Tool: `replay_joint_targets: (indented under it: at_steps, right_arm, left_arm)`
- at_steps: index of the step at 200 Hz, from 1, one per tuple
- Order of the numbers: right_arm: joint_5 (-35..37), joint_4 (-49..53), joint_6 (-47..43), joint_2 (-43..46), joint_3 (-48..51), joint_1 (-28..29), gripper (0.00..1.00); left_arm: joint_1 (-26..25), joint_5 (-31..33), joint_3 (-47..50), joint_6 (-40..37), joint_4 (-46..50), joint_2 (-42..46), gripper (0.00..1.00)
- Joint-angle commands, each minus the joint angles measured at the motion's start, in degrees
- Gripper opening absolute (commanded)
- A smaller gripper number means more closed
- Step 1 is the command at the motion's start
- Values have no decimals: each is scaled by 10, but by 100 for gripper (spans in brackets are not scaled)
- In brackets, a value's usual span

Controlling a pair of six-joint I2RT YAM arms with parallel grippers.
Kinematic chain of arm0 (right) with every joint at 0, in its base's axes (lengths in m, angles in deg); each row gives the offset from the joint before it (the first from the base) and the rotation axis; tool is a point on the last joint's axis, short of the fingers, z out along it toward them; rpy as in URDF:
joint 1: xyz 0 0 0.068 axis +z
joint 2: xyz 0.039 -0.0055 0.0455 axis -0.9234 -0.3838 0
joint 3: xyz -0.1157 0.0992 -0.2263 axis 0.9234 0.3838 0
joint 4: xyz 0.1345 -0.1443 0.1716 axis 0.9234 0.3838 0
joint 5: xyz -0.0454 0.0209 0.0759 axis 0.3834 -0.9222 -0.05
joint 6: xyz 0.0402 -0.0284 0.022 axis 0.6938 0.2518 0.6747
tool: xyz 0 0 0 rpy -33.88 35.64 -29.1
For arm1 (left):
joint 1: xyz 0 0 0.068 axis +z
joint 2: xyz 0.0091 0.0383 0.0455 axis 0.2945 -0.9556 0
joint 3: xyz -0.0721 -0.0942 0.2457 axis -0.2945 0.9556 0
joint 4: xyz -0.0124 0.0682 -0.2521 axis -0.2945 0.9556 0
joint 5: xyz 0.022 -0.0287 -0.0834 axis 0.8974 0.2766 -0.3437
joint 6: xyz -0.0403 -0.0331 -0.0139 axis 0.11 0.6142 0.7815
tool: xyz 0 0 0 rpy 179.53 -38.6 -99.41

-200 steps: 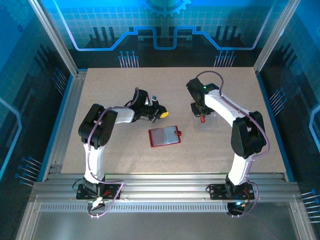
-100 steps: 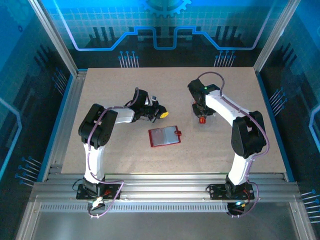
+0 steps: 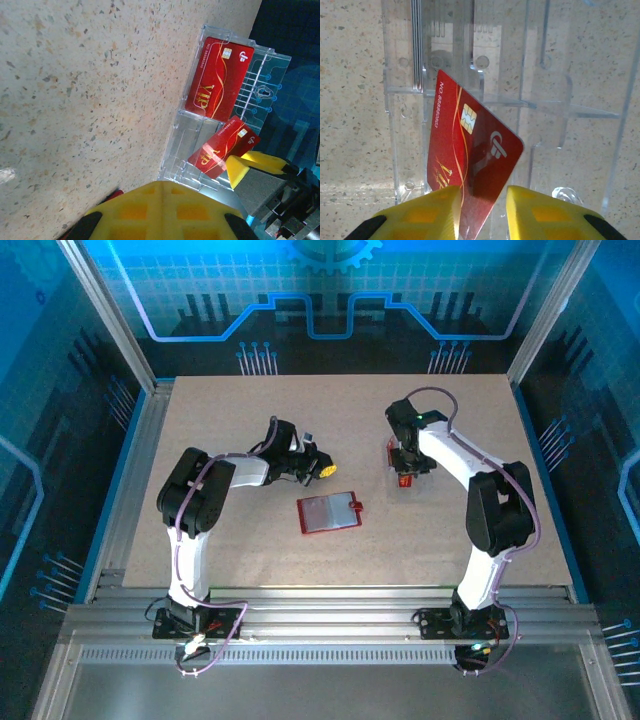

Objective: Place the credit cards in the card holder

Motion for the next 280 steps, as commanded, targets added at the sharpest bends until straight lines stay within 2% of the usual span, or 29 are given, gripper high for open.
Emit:
replay_joint_targets:
  at_steps: [1,95,133,156,191,212,242,265,280]
  right_arm:
    - [-32,-10,9,13,10,-11,29]
    - [-34,-12,5,7,5,-13,14]
    - [-64,-12,2,18,-1,-19,6]
    - [-76,-6,1,27,-11,-22,0]
    - [-94,-2,-2,47,-22,-23,0]
    - [-115,-3,1,65,-26,-22,0]
    - [-170,-31,-3,113,-8,-6,0]
    - [-241,-106,-5,153,45,26,0]
    - [-296,-195,4,173,99,48,0]
  left_arm:
    - [1,-18,8,-6,0,9,6]
    - [1,-19,14,-7,-1,11,6]
    - [1,-21,19,-12,5,27,6]
    - [0,-22,28,-23,16,55,12]
    - [-1,-5,45,-92,98,123,22]
    - [-2,27,59,-160,186,168,30]
    - [-16,122,76,-259,322,221,41]
    - [-36,193,77,-305,381,227,46]
    - [-50,224,76,-318,394,219,47]
